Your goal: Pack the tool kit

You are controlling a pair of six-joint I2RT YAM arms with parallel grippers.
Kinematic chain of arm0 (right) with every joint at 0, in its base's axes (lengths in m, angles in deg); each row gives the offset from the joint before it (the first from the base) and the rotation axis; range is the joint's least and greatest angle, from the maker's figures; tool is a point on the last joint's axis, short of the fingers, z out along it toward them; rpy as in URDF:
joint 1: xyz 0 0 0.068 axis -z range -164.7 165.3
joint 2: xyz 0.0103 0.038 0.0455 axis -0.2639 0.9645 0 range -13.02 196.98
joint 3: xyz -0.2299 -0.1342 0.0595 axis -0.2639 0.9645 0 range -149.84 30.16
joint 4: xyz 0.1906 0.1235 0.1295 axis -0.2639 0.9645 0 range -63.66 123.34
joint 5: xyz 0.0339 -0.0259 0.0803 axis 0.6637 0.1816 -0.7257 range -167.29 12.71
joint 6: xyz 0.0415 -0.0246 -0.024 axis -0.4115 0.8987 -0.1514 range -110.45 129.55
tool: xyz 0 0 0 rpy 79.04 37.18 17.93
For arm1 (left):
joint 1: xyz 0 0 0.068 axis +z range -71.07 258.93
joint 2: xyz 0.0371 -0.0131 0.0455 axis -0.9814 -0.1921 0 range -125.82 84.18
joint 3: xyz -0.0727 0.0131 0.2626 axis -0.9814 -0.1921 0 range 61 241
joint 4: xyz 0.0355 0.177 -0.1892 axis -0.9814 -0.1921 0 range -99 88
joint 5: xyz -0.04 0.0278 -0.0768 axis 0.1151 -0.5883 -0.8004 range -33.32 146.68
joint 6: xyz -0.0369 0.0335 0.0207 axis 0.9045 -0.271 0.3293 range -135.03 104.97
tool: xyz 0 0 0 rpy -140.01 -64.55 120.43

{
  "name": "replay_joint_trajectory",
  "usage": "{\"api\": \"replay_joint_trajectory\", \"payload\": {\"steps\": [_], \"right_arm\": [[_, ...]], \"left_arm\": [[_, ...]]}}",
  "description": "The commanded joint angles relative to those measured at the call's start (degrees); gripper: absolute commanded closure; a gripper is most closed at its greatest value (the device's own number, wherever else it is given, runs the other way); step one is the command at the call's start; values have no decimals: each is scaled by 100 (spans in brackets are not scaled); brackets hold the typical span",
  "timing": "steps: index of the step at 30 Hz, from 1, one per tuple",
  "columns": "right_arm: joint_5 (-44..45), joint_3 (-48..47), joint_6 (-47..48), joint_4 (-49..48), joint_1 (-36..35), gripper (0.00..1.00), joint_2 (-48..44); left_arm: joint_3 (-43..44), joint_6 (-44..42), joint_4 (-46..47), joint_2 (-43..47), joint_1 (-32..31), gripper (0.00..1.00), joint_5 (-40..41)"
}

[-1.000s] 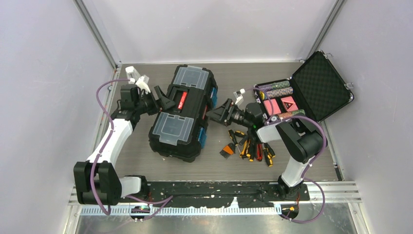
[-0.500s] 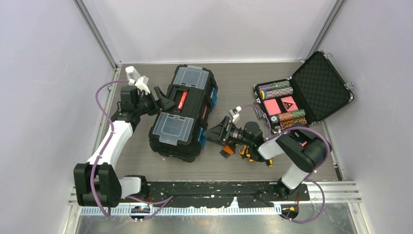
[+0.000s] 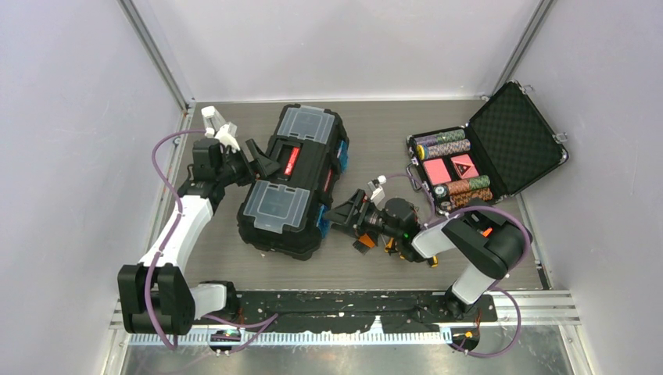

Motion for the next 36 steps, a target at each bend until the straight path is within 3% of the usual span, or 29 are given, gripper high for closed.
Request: {"api": "replay_joint_trajectory", "payload": {"steps": [1,12,24,36], "right_arm": [[339,-256,229,167,-85,5,-147],[351,-554,-119,-449,-366,5,186],[758,-878,62,-22,-686,5,462],[845,-790,-300,-883,-782,5,891]], "left_arm": [[-358,-27,-1153,-103,78,23,420],[-426,6,-1114,-85,24,23,413],[-559,221,-930,-21,-224,23,525],[-909,710,-578,280,-466,23,781]]}}
